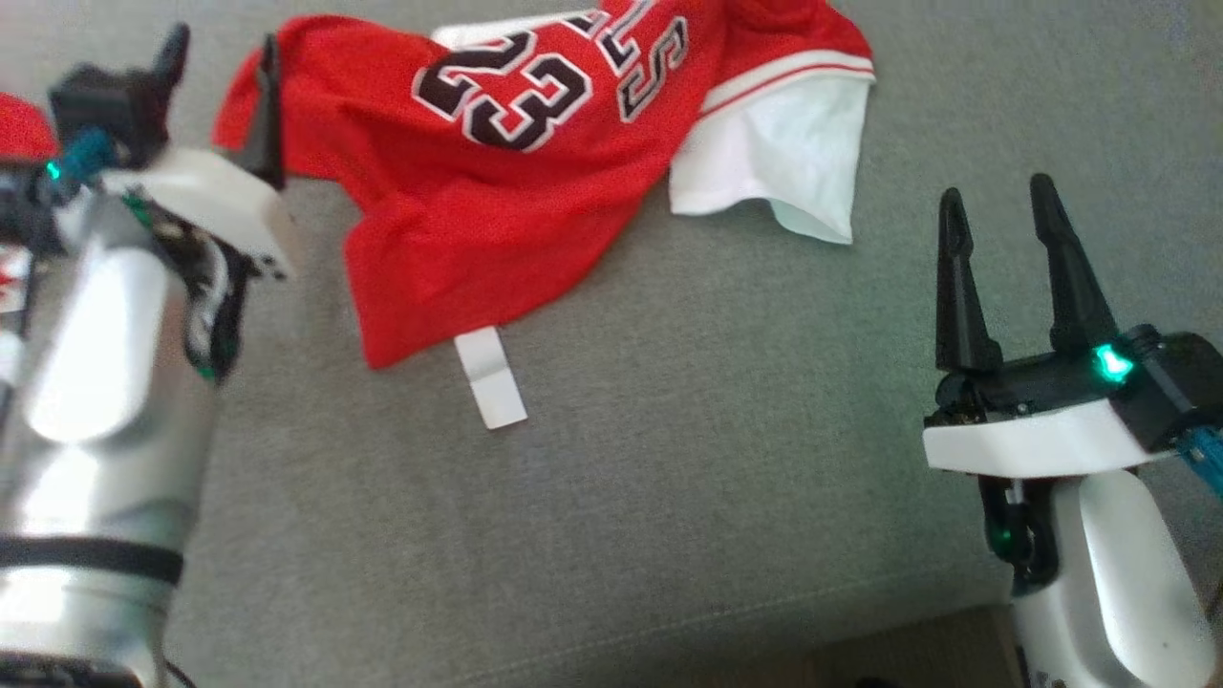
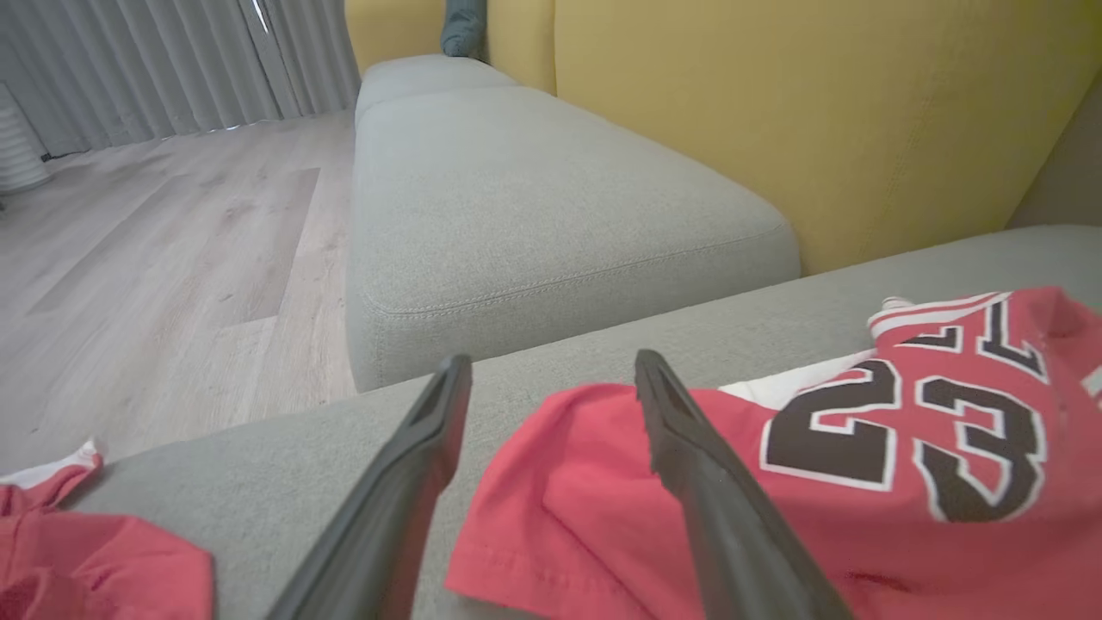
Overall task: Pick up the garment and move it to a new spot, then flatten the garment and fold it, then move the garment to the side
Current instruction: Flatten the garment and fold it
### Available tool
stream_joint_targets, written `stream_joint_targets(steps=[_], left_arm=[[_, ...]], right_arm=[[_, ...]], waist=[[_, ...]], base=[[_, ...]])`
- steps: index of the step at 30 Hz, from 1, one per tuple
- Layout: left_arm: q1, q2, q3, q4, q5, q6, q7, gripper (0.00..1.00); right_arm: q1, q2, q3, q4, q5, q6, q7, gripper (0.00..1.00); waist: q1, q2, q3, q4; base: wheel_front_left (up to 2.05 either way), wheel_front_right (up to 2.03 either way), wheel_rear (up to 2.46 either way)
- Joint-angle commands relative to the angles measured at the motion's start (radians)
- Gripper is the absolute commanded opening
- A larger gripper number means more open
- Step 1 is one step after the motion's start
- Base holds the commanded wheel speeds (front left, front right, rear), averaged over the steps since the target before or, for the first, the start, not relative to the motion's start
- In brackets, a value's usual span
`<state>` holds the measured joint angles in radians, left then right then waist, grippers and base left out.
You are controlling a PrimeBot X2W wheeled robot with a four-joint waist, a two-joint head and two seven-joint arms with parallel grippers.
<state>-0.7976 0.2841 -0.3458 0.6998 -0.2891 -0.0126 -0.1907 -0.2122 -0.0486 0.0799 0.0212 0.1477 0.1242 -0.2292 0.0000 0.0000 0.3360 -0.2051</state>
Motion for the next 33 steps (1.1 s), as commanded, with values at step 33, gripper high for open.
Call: stream_joint_targets(steps=[33], left_arm=[[0.731,-0.190,0.105,-0.570,0.042,0.177,-0.071,1.00]], right_arm=[[0.066,-0.002,-0.022,0.221,-0.030,0.007,-0.032,1.00]], waist=[[0.0000,0.0000,-0.271,0.179]], base=[[0.00,0.00,0.00]])
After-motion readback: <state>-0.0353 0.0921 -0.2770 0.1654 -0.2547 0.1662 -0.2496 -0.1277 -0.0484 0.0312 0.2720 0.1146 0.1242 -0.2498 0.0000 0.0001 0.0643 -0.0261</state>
